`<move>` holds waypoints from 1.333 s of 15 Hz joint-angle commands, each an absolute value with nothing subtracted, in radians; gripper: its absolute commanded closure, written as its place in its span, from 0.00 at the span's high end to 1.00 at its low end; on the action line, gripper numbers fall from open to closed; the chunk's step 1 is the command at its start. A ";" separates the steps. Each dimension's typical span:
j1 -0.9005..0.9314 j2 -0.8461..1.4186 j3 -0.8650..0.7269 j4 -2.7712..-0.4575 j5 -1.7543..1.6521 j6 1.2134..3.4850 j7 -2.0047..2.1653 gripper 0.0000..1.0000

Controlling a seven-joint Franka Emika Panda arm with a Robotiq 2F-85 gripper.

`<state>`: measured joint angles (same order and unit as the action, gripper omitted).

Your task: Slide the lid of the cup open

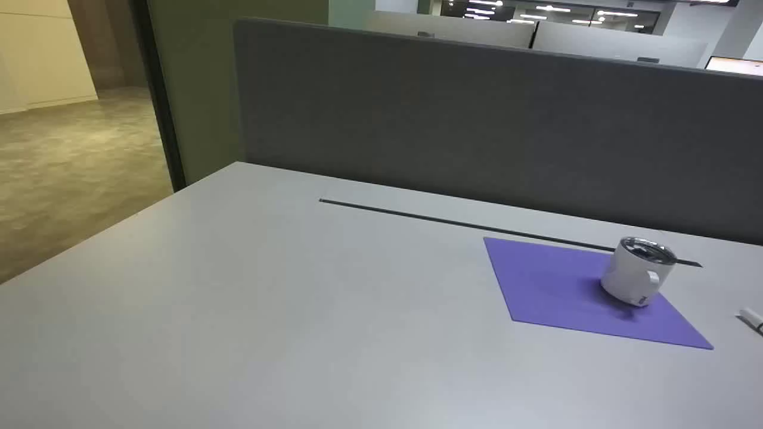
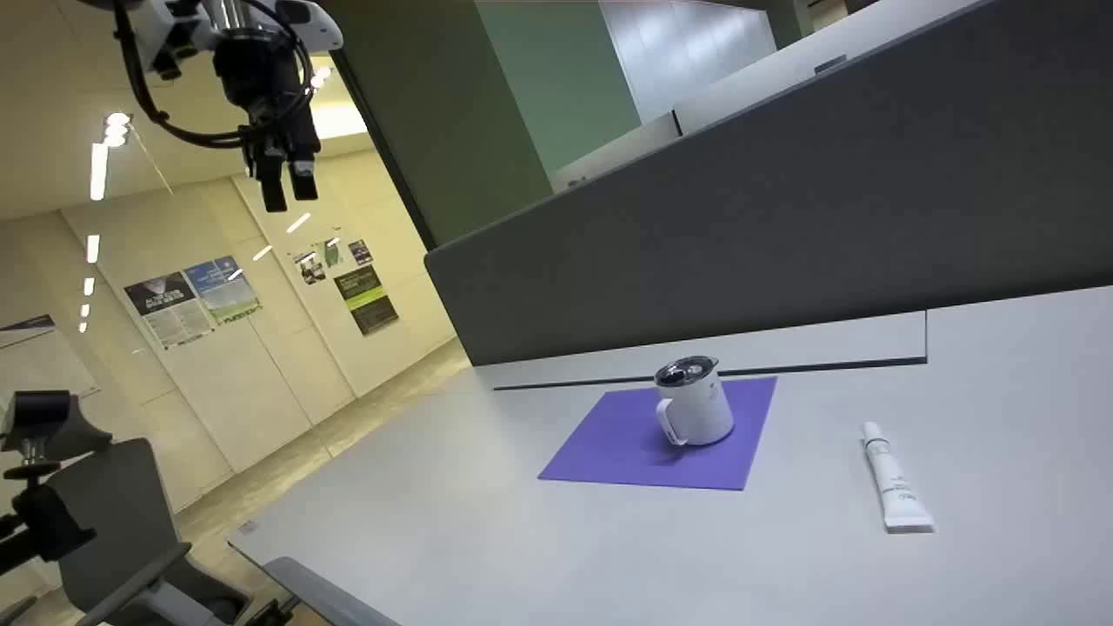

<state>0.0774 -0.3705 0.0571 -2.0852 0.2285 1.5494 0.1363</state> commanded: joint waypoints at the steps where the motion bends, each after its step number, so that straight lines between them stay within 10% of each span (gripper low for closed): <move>1: 0.067 -0.370 0.065 -2.083 0.231 1.550 0.133 1.00; 20: 0.033 -0.224 0.054 -2.035 0.120 1.787 0.099 1.00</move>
<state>0.0574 -0.3254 0.0584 -2.0833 0.1668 1.6827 0.1142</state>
